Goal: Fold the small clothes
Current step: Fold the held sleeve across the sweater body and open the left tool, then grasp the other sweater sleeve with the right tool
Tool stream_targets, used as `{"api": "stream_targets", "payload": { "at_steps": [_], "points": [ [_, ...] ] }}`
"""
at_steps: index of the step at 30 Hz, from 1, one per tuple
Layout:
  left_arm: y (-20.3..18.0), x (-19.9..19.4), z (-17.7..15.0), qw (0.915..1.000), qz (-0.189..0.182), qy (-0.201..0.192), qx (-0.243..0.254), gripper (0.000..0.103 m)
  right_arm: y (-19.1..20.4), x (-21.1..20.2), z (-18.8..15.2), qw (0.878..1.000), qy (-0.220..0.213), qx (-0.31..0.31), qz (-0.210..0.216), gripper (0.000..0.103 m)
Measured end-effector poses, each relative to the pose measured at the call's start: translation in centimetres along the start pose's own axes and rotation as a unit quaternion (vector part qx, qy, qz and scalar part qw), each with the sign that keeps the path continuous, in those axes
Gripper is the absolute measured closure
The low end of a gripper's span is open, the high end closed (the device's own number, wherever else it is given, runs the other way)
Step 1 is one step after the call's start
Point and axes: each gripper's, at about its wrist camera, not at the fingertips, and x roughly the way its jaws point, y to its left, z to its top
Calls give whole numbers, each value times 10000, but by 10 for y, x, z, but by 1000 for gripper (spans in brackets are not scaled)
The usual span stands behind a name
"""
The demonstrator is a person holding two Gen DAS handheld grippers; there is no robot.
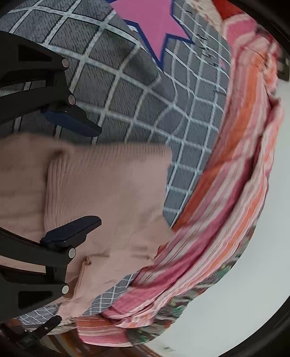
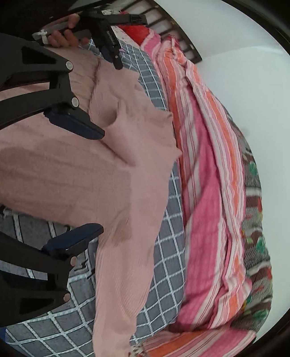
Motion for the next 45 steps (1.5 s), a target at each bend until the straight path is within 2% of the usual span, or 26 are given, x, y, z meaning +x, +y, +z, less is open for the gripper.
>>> {"api": "stream_targets", "payload": {
  "at_steps": [2,7,11,13,15,16,18,20,23,26,29,33,39,40,41,42,43,45],
  "points": [
    [6,-1,-3,9998,-113,-3,-176,32,7,2,1,10000,12,-19,78,27],
    [-1,-8,-7,9999,-66,-118,71,32,33,22,6,9989,312,-170,305,27],
    [-5,-9,-7,9997,-30,-148,172,31,51,48,12,9971,602,-440,159,27],
    [-10,-5,-6,9996,43,-146,242,31,56,62,15,9966,647,-500,-84,27],
    [-13,0,-4,9995,165,-84,247,31,49,75,13,9954,791,-353,-405,30],
    [-12,3,-5,9994,261,-18,247,31,43,78,13,9952,822,-223,-490,37],
    [-13,7,-5,9991,330,42,264,32,24,75,13,9960,800,242,-303,42],
    [-14,6,-7,9988,381,32,312,32,10,64,16,9966,611,517,-205,43],
    [-16,7,-9,9983,455,13,374,31,-2,48,18,9971,372,487,-444,43],
    [-16,7,-10,9982,456,1,394,31,-11,47,14,9968,521,488,-350,43],
    [-14,6,-10,9986,390,-14,352,31,-17,46,12,9964,529,389,-544,43],
    [-13,7,-10,9987,379,-2,351,29,-36,44,9,9953,482,707,-448,44],
    [-14,7,-10,9986,393,-9,362,29,-47,51,7,9934,530,925,-424,64],
    [-14,7,-10,9986,387,-9,358,29,-47,50,7,9933,507,926,-465,71],
    [-14,7,-10,9987,374,-14,350,29,-47,50,7,9934,485,927,-479,82],
    [-14,6,-10,9988,363,-19,343,29,-48,49,7,9938,444,945,-369,89],
    [-13,6,-10,9988,348,-25,333,29,-48,49,7,9940,466,962,-220,93],
    [-13,6,-11,9989,349,-25,328,29,-48,54,6,9933,603,929,-330,93]
  ]
}}
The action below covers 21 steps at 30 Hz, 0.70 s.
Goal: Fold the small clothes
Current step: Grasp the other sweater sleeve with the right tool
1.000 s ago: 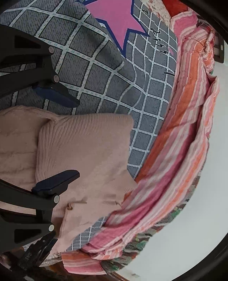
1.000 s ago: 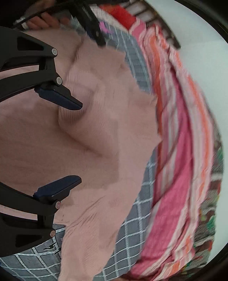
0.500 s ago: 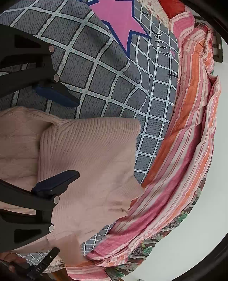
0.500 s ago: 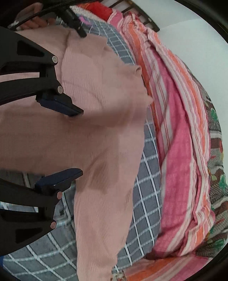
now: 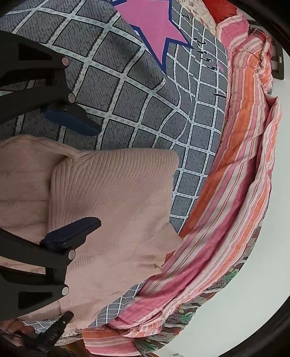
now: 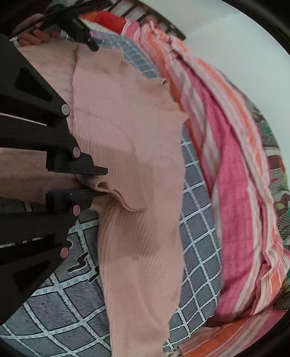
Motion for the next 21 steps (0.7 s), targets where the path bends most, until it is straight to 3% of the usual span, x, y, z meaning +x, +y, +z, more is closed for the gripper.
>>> {"api": "stream_targets", "payload": {
  "at_steps": [7,13,18,21],
  "points": [
    [-5,2,-1,9997,178,24,151,29,5,1,-2,9998,34,-118,-143,92],
    [-4,-9,1,9996,-102,-224,114,29,5,1,-1,9998,22,-107,-138,93],
    [-21,-28,-3,9955,-271,-687,587,29,8,2,-3,9995,51,-207,-223,92],
    [-31,-23,-5,9943,-262,-558,865,29,8,2,-3,9994,61,-232,-244,92]
  ]
}}
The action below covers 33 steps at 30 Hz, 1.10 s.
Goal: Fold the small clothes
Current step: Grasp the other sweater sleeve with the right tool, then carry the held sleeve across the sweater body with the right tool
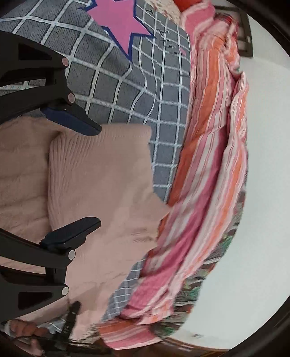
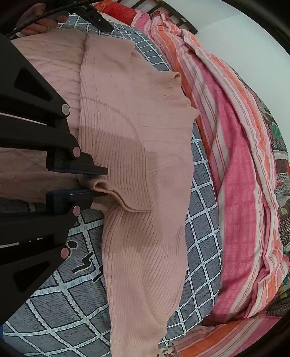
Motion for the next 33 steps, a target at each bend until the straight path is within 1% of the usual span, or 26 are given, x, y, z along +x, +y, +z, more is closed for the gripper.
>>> {"api": "stream_targets", "payload": {
  "at_steps": [4,6,8,10,12,13,14,16,17,18,19,20,22,24,28,30,33],
  "points": [
    [5,16,0,9989,80,448,-72,29,0,-1,0,10000,-9,-10,-28,91],
    [6,18,-1,9986,115,507,-105,29,0,-2,0,10000,-11,-5,-11,89],
    [4,21,-2,9983,204,543,-71,29,-1,-4,0,10000,-3,19,62,83],
    [2,23,-3,9979,293,581,-2,27,-4,-10,0,9999,-27,38,148,79],
    [1,24,-3,9977,314,598,35,25,-7,-19,0,9999,-133,35,103,71],
    [1,24,-3,9976,318,606,41,25,-10,-25,1,9997,-247,20,-15,62],
    [1,24,-3,9976,322,611,44,25,-12,-30,1,9994,-339,5,-106,57],
    [0,24,-3,9976,335,610,49,24,-21,-45,3,9975,-605,-52,-374,55],
    [0,24,-3,9975,347,608,57,24,-30,-53,5,9958,-741,-55,-539,49],
    [0,24,-3,9975,359,610,67,24,-38,-59,7,9947,-822,-17,-626,45],
    [-1,24,-3,9974,373,612,85,23,-48,-65,8,9934,-899,51,-704,36],
    [-2,24,-2,9973,385,614,104,23,-65,-72,8,9919,-962,178,-807,31],
    [-2,25,-2,9972,394,621,123,23,-93,-82,7,9904,-964,378,-918,30],
    [-2,26,-1,9972,393,626,130,22,-126,-88,5,9891,-862,567,-1048,30],
    [-2,26,-1,9973,382,610,123,22,-179,-88,-8,9871,-521,866,-1242,29],
    [-1,26,-1,9975,378,595,104,22,-200,-84,-14,9861,-420,1113,-1158,29],
    [2,27,-1,9972,424,619,58,22,-218,-80,-17,9851,-481,1278,-1050,29]
  ]
}}
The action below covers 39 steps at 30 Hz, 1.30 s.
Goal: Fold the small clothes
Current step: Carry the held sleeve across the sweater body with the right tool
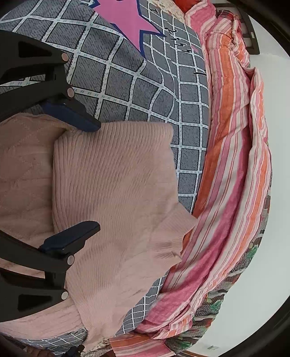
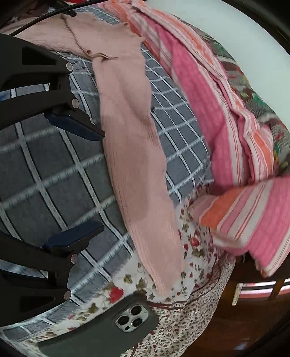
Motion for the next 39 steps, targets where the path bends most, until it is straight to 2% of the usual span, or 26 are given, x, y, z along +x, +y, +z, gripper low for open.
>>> {"api": "stream_targets", "payload": {
  "at_steps": [3,10,12,14,15,17,20,23,29,34,39],
  "points": [
    [1,3,-1,10000,46,52,-45,21,-11,10,11,9996,119,176,169,29],
    [4,8,0,9998,103,142,-76,19,-25,29,39,9983,285,457,224,29],
    [6,9,0,9997,68,181,-132,19,-23,32,43,9989,232,379,131,38],
    [8,10,0,9996,4,209,-185,19,-21,36,43,9992,249,323,57,61],
    [8,10,0,9996,-7,203,-194,19,-20,37,44,9992,248,305,37,66],
    [7,9,0,9996,-12,194,-184,19,-18,36,44,9995,187,248,84,90],
    [8,7,0,9996,-66,171,-207,19,-8,28,46,9999,1,12,-122,96],
    [13,4,-1,9992,-198,136,-312,19,8,10,47,9985,-319,-266,-352,97],
    [28,-11,-2,9968,-528,-14,-602,18,47,-41,53,9932,-908,-573,-446,97],
    [38,-27,-4,9957,-656,-122,-646,18,109,-88,55,9838,-1305,-1130,-489,97],
    [53,-40,0,9951,-598,-323,-722,18,192,-124,48,9725,-1566,-1705,-276,97]
  ]
}}
